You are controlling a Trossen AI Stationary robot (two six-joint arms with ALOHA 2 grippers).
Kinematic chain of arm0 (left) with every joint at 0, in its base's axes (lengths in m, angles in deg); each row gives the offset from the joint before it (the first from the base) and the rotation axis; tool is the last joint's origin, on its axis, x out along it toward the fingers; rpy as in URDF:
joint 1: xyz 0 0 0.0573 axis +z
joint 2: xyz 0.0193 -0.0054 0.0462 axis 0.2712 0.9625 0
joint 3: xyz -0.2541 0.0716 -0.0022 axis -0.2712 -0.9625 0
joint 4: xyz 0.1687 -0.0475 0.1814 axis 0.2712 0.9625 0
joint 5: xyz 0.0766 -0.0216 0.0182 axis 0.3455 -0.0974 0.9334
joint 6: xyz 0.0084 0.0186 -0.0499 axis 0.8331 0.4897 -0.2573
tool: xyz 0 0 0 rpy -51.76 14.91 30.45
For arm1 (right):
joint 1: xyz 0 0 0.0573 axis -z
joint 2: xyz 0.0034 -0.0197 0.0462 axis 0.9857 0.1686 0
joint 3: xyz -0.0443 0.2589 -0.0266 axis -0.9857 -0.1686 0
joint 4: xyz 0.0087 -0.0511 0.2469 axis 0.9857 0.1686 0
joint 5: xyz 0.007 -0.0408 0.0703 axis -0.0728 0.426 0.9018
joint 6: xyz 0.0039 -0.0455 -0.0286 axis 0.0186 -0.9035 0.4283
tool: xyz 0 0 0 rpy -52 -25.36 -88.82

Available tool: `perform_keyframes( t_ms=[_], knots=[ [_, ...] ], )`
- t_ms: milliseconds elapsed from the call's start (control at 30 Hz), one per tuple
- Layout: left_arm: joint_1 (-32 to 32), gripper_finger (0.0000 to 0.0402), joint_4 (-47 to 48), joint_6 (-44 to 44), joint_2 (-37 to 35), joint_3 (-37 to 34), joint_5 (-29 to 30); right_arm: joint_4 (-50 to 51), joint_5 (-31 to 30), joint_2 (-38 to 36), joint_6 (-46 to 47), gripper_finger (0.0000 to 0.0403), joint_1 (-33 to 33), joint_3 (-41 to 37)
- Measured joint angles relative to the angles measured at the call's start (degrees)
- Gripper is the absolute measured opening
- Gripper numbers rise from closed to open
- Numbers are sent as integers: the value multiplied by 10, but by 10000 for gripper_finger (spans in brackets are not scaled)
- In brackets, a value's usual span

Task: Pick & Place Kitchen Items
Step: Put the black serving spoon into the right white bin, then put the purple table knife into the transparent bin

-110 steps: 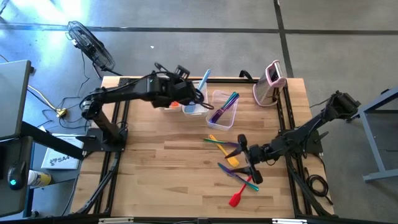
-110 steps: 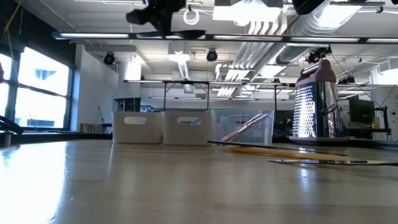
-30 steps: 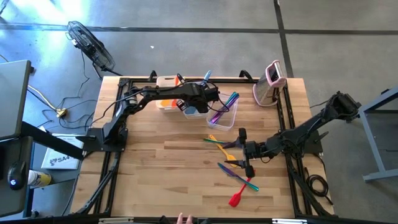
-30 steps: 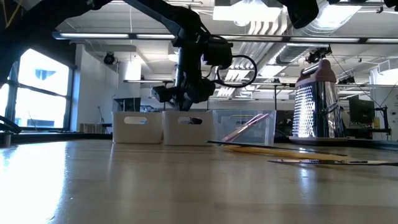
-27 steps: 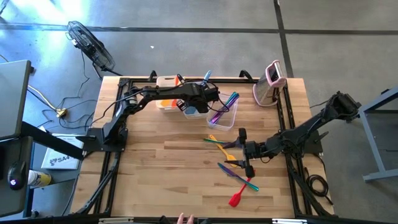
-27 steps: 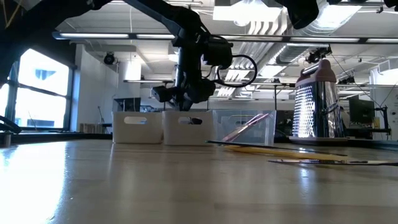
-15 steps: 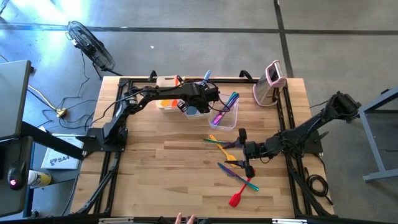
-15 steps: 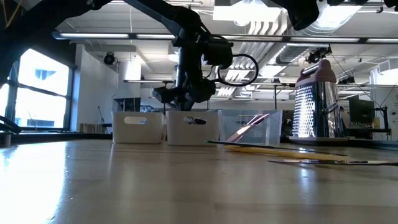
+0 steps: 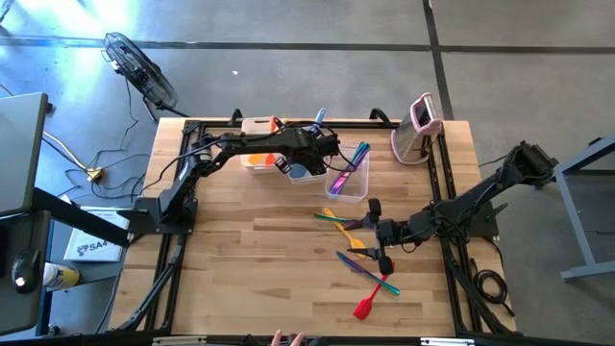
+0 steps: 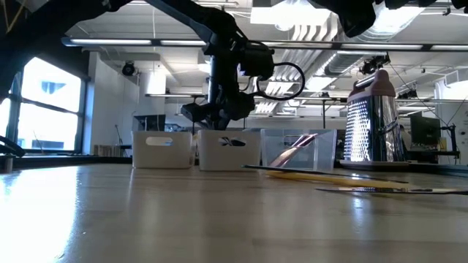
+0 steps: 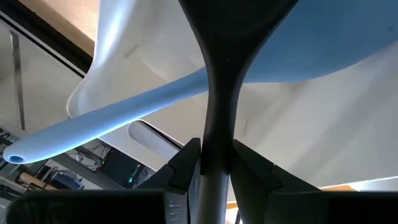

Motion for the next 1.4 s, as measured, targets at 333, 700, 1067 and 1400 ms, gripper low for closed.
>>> perform_keyframes(
  t_ms=[333, 700, 1067, 1400],
  knots=[
    [0, 131, 1, -9, 0, 0, 7, 1, 0, 0, 0, 247, 0, 0],
    [-21, 229, -3, -5, -1, 0, 180, 1, 0, 0, -1, 247, 0, 0],
    [-66, 233, 60, -142, -45, 0, 357, 5, -36, 0, -2, 247, 0, 0],
    [-128, 233, 301, -576, -132, 0, 86, 40, -95, -26, -3, 247, 0, 4]
  ],
)
